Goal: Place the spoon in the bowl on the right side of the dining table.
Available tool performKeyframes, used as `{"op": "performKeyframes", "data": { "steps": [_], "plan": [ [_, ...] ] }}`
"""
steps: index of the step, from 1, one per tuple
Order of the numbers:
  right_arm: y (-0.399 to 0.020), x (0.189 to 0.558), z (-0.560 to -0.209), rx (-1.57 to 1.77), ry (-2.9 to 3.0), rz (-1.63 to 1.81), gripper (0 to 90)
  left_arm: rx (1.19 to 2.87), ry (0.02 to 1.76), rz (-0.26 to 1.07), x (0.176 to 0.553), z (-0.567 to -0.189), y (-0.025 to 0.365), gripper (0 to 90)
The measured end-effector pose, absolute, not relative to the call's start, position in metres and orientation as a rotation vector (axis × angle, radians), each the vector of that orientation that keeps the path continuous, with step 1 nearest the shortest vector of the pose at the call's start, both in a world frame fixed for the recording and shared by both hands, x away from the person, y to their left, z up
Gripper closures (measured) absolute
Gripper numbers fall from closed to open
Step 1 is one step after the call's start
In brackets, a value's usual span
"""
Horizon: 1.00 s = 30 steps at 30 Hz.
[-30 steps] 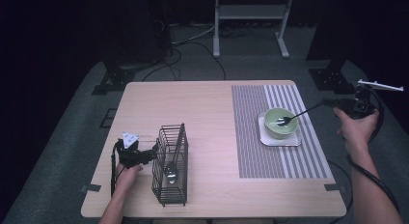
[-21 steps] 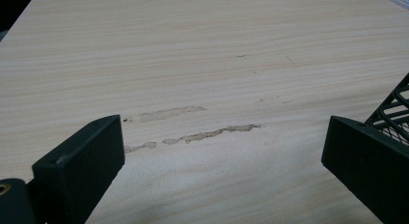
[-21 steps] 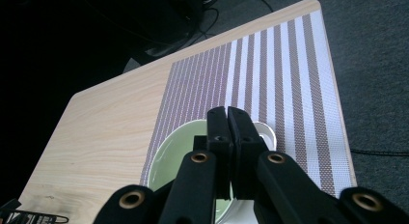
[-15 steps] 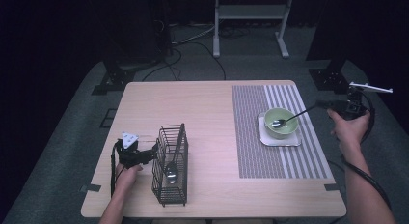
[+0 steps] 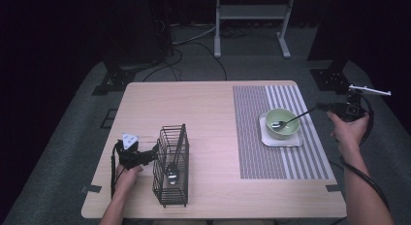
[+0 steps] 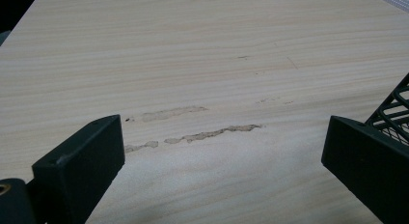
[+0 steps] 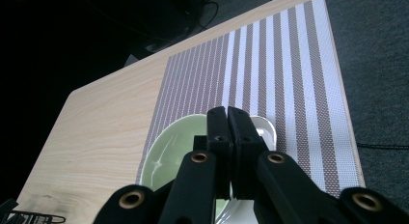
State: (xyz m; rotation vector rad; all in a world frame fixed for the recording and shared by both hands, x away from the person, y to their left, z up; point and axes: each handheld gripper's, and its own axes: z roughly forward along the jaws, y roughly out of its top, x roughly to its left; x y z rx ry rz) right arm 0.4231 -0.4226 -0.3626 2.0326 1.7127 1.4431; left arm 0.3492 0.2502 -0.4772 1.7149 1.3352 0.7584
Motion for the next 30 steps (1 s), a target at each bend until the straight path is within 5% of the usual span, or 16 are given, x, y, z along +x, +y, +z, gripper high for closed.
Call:
{"op": "performKeyframes", "data": {
  "steps": [30],
  "plan": [
    [-0.431,0.424,-0.387,2.073,1.661,1.475,87.6,1.730,1.339,0.758,0.350,-0.477,0.250,0.4]
  ]
}}
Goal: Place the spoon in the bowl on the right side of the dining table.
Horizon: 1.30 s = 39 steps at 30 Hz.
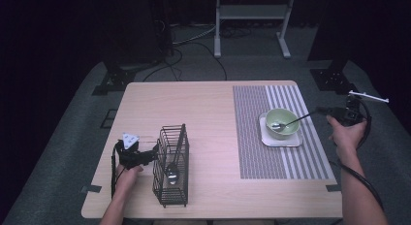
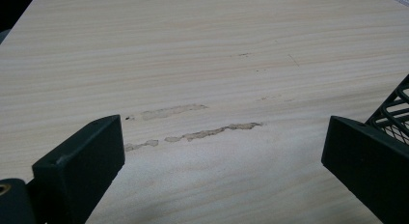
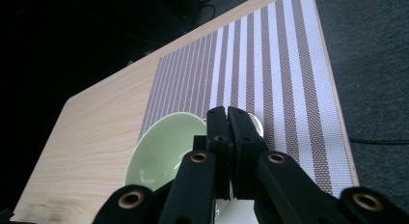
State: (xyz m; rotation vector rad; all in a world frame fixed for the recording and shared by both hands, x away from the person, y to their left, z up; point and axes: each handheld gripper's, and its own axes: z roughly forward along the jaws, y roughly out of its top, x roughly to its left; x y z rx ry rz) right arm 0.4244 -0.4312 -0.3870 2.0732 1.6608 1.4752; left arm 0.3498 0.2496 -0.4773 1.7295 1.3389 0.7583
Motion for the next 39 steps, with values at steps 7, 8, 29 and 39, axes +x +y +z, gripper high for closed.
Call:
{"op": "performKeyframes", "data": {
  "steps": [7,8,29,39],
  "plan": [
    [-0.431,0.423,-0.395,2.086,1.668,1.447,85.1,1.732,1.337,0.762,0.350,-0.477,0.249,0.4],
    [-0.431,0.423,-0.396,2.089,1.666,1.447,84.5,1.732,1.336,0.762,0.350,-0.477,0.249,0.4],
    [-0.430,0.419,-0.402,2.098,1.705,1.453,74.5,1.725,1.337,0.762,0.348,-0.477,0.250,0.4],
    [-0.424,0.415,-0.407,2.092,1.768,1.431,68.4,1.729,1.336,0.764,0.348,-0.477,0.250,0.4]
  ]
}}
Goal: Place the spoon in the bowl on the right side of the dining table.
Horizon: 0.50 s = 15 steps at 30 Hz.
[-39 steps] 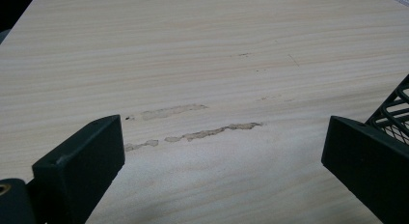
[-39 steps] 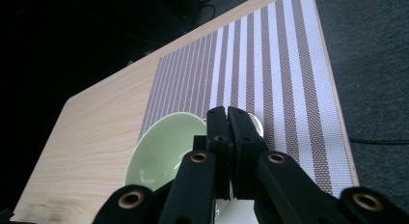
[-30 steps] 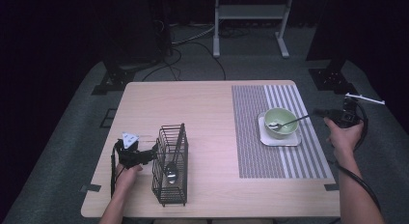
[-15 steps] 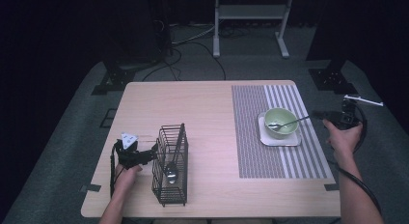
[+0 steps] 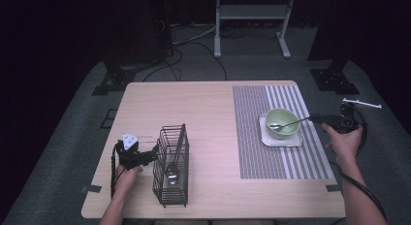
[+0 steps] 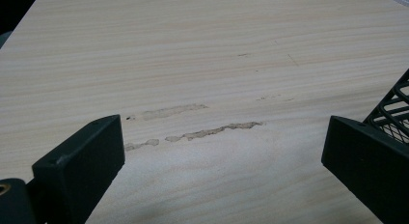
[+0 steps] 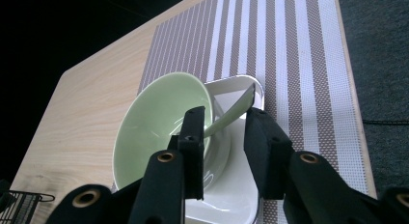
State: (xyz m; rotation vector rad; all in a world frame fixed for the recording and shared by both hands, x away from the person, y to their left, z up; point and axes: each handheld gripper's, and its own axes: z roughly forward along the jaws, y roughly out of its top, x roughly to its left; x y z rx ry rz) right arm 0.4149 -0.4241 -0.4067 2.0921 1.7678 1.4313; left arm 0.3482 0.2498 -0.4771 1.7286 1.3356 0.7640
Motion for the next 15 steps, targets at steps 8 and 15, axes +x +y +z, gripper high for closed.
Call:
{"op": "performKeyframes", "data": {
  "steps": [8,15],
  "plan": [
    [-0.419,0.410,-0.409,2.068,1.804,1.443,65.3,1.731,1.335,0.766,0.348,-0.477,0.250,0.4],
    [-0.413,0.407,-0.411,2.052,1.837,1.438,64.1,1.724,1.336,0.761,0.348,-0.477,0.250,0.4]
  ]
}}
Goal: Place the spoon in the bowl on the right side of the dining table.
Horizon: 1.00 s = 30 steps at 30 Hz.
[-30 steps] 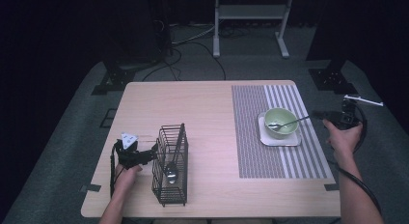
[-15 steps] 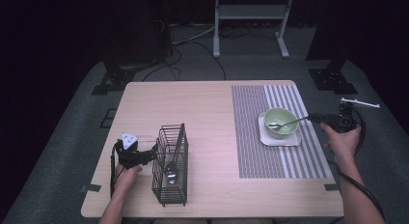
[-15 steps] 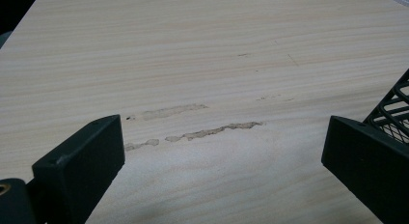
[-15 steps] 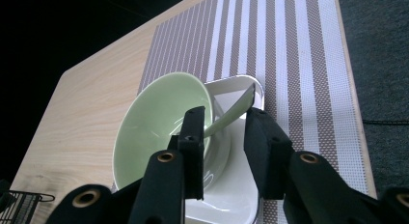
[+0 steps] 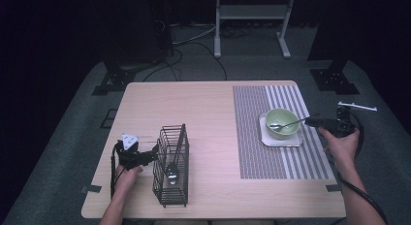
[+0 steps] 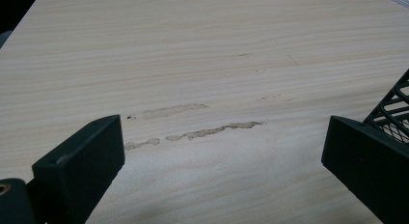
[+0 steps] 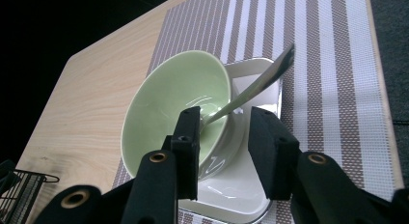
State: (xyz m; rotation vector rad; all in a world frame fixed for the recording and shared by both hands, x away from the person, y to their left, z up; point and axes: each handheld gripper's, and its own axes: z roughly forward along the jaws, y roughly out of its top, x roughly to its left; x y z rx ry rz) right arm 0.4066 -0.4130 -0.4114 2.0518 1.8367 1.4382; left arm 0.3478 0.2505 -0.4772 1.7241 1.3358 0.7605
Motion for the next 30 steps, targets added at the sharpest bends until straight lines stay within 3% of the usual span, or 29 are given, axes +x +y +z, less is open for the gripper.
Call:
{"op": "performKeyframes", "data": {
  "steps": [18,30],
  "plan": [
    [-0.402,0.395,-0.413,2.016,1.889,1.441,58.1,1.726,1.335,0.761,0.348,-0.477,0.250,0.4],
    [-0.398,0.389,-0.415,2.011,1.900,1.445,49.1,1.725,1.338,0.759,0.348,-0.477,0.251,0.4]
  ]
}}
